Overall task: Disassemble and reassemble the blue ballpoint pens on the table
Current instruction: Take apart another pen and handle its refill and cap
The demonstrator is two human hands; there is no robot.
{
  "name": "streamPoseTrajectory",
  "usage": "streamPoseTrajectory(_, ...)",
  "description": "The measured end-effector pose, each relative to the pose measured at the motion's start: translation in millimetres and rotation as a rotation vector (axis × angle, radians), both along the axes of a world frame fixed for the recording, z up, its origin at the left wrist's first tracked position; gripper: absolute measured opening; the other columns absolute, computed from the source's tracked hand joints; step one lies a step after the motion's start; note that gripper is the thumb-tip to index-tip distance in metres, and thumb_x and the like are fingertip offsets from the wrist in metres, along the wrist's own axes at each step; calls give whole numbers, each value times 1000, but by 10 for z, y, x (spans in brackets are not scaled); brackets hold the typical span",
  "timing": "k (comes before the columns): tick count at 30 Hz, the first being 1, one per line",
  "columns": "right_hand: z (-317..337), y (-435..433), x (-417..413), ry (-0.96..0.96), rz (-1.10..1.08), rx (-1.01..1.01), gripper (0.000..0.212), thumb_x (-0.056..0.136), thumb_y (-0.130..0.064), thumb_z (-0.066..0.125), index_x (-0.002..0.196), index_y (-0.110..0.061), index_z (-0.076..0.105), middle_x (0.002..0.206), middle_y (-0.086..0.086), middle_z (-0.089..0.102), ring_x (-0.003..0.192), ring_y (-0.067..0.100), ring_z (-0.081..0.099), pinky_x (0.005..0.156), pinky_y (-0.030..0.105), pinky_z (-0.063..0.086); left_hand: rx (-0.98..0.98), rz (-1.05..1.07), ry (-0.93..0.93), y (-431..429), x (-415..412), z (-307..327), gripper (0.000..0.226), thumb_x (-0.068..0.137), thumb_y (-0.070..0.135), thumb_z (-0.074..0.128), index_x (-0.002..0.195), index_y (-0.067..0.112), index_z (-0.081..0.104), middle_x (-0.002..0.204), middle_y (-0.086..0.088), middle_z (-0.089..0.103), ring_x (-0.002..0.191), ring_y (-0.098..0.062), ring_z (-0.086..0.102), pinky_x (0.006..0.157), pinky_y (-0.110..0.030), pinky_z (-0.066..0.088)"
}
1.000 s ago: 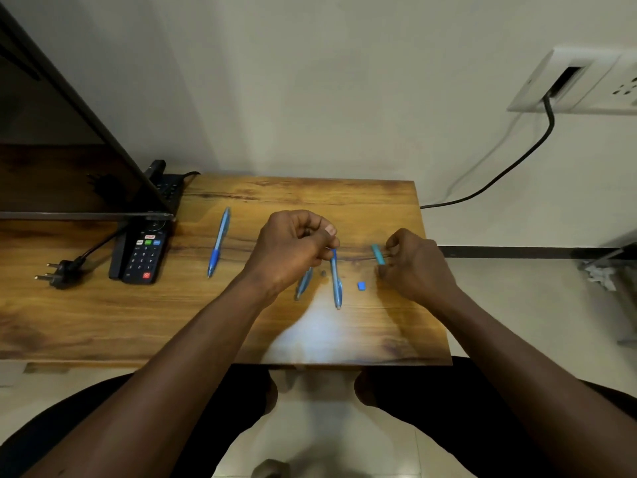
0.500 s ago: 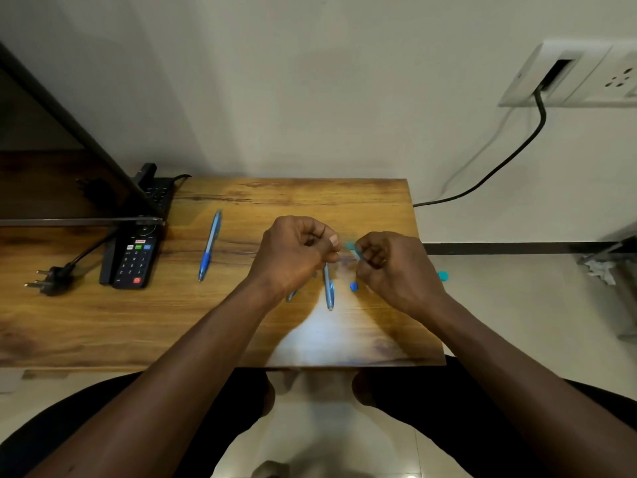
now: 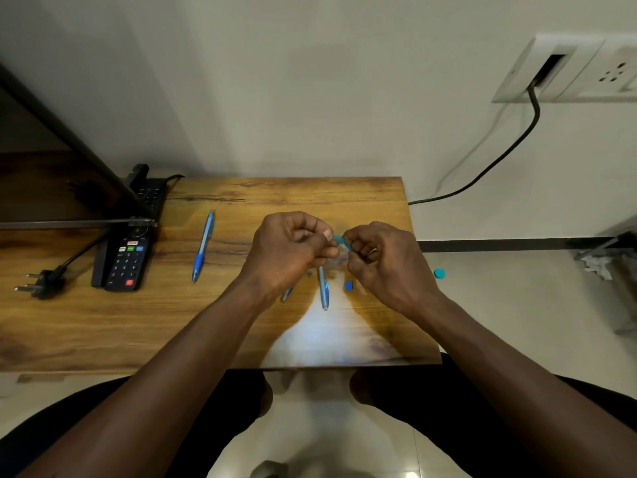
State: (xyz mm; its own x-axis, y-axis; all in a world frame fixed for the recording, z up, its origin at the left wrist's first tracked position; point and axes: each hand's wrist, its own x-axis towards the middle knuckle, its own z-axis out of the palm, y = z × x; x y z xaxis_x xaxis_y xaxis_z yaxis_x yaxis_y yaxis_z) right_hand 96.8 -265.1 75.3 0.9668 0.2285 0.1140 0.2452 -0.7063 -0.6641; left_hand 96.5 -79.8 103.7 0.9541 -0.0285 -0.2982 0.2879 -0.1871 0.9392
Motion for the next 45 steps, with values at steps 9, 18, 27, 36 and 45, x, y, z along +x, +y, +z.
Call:
streamPoseTrajectory(9,22,32,14,130,-58,128,22,87,-12,74,107,-20,74,89,-7,69,83,8,65,73,26,57,-95,66,43,9,1,7,11,101,8,66,106,0,71,92,-13,81,90,-21,80,80,-33,66)
streamPoseTrajectory(18,57,-37,118,759,-413,732,14,87,2,74,101,-3,74,103,23,75,84,29,73,71,36,64,-237,161,175,-37,5,-41,6,101,7,65,101,4,71,98,-16,80,92,-23,80,84,-35,65)
streamPoseTrajectory(27,102,-110,181,915,-515,1106,33,91,6,67,121,-5,65,85,15,73,73,21,73,69,32,63,-87,80,44,-105,-59,-137,8,99,12,70,99,6,75,94,-9,81,89,-21,79,84,-37,65)
streamPoseTrajectory(36,148,-52,164,1026,-507,1240,4,93,2,64,91,5,64,77,18,71,66,20,73,61,25,62,-80,34,-37,-166,-75,-134,5,98,10,71,100,8,74,91,-8,81,88,-18,79,80,-29,64)
streamPoseTrajectory(45,160,-45,149,1022,-514,1240,4,93,0,66,91,3,65,75,17,72,70,20,71,71,28,62,-17,50,-98,-195,-72,-170,4,96,10,73,98,8,76,87,-5,81,84,-16,80,80,-34,65)
